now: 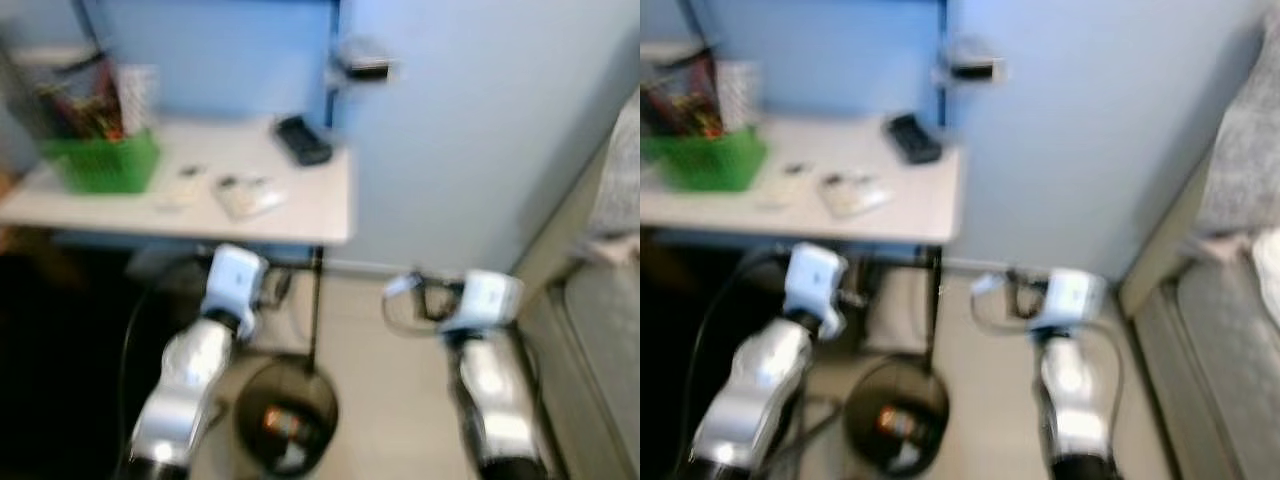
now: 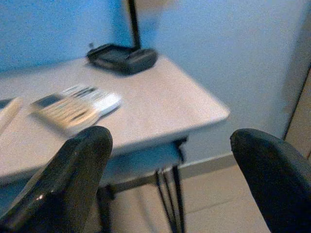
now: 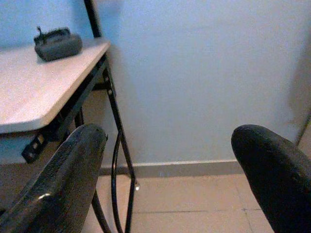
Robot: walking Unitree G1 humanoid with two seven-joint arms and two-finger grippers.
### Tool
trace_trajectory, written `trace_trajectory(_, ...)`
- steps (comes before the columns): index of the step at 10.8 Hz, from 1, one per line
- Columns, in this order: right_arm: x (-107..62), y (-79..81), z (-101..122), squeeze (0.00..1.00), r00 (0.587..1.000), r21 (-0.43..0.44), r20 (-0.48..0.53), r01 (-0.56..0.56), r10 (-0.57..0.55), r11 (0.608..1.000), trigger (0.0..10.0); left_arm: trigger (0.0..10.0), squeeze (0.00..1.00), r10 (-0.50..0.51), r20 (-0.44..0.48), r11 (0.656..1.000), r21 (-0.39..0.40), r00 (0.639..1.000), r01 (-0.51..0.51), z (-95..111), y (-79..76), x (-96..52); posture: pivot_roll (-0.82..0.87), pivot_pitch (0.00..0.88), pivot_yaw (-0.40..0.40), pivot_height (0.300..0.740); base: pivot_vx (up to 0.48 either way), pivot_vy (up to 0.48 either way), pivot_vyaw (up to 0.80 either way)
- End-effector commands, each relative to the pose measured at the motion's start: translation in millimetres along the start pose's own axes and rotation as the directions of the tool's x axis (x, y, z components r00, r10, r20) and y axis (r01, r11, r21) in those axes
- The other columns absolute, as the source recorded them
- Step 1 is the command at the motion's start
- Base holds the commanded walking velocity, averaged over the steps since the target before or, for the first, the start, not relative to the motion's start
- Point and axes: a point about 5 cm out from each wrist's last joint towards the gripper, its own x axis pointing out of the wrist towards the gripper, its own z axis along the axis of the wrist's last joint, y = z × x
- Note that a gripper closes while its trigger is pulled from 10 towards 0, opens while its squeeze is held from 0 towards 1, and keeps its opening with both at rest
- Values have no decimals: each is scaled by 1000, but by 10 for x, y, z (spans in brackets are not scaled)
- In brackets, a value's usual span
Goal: Clean up the room
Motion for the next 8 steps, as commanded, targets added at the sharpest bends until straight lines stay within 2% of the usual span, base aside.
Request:
trace_trajectory(1, -8, -118, -11, 0, 999, -17, -6, 35, -35, 999, 10000, 10000, 0, -33, 5, 999, -10, 999, 33, 33, -74, 43, 26, 0, 7, 731, 0, 0, 0)
trace_trajectory(7, 19, -109, -28, 0, 1000, -28, -19, 15, -16, 999, 10000, 10000, 0, -54, 16, 998, 15, 998, 54, 60, -95, 81, 26, 0, 3, 731, 0, 0, 0)
trace_trajectory(8, 17, -107, -36, 0, 1000, -30, -24, 13, -14, 999, 10000, 10000, 0, -68, 30, 997, 28, 997, 67, 81, -112, 71, 27, 0, 4, 731, 300, -371, 0)
